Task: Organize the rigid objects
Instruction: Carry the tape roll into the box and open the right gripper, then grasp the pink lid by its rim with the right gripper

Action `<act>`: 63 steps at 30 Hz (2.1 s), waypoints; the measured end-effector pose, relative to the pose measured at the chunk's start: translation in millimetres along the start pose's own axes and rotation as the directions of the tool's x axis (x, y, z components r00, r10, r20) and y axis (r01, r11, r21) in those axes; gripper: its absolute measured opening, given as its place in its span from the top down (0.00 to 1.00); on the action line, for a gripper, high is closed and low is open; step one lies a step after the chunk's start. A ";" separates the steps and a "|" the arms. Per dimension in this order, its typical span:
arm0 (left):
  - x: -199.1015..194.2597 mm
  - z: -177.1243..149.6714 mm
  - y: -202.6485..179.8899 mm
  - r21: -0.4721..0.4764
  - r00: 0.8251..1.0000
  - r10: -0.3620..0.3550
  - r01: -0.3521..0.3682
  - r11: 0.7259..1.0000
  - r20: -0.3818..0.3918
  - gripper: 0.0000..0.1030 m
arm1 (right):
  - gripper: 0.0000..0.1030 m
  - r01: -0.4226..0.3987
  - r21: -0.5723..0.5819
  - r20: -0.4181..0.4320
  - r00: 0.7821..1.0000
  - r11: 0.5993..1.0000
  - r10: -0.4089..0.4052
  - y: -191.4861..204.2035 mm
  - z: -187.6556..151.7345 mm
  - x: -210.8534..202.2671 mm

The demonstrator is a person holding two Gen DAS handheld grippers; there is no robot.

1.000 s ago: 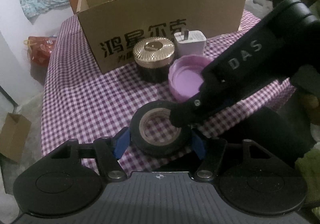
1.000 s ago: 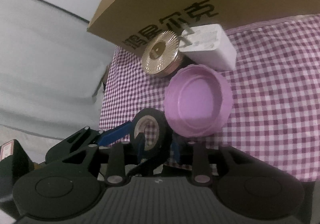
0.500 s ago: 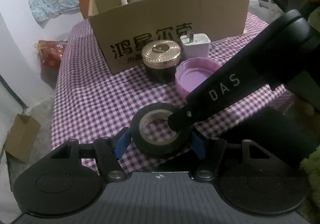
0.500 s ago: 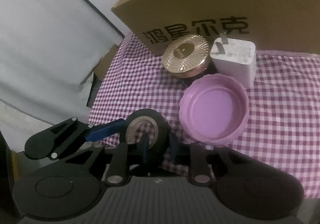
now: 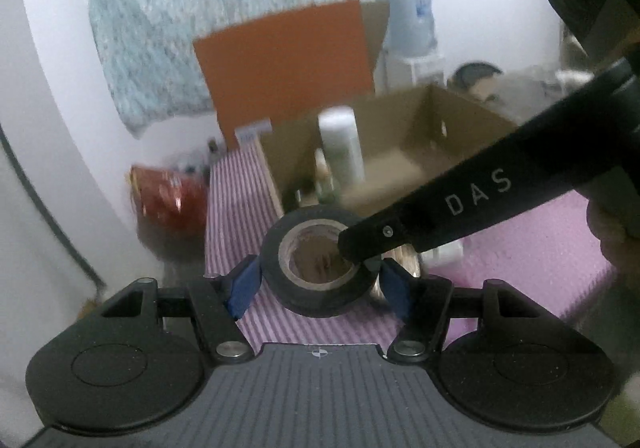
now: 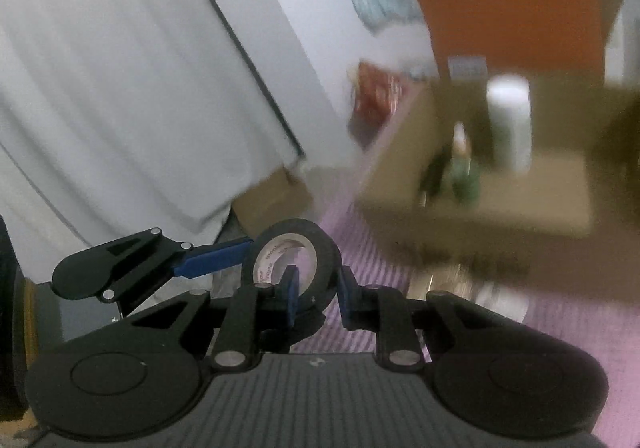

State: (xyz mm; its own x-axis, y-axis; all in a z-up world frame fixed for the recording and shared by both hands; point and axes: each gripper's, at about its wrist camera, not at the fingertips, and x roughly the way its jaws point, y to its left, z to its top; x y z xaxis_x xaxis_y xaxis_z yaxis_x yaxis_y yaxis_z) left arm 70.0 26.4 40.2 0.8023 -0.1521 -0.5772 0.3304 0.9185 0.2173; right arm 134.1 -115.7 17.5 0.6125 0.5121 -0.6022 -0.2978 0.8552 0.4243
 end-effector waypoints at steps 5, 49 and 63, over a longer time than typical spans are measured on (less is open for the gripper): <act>37.4 53.9 3.9 0.001 0.997 -0.080 0.080 0.997 -0.020 0.37 | 0.78 0.047 0.006 0.029 0.998 0.999 -0.047 -21.0 42.0 -7.0; 205.4 78.3 3.8 -0.265 0.835 -0.298 0.190 0.945 -0.463 0.36 | 0.77 0.042 0.416 -0.335 0.936 0.908 0.110 -199.4 82.8 92.5; 79.4 70.5 4.2 -0.246 0.936 -0.280 0.225 0.943 -0.214 0.34 | 0.77 -0.120 0.401 -0.032 0.989 0.908 0.145 -164.9 48.1 -56.8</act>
State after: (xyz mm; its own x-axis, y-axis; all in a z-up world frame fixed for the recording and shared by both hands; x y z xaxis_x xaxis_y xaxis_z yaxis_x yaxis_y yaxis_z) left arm 170.1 -7.5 50.8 0.5521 -0.3212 -0.7694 0.3698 0.9214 -0.1193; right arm 183.7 -289.6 14.2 0.5389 0.6329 -0.5560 -0.0503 0.6830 0.7287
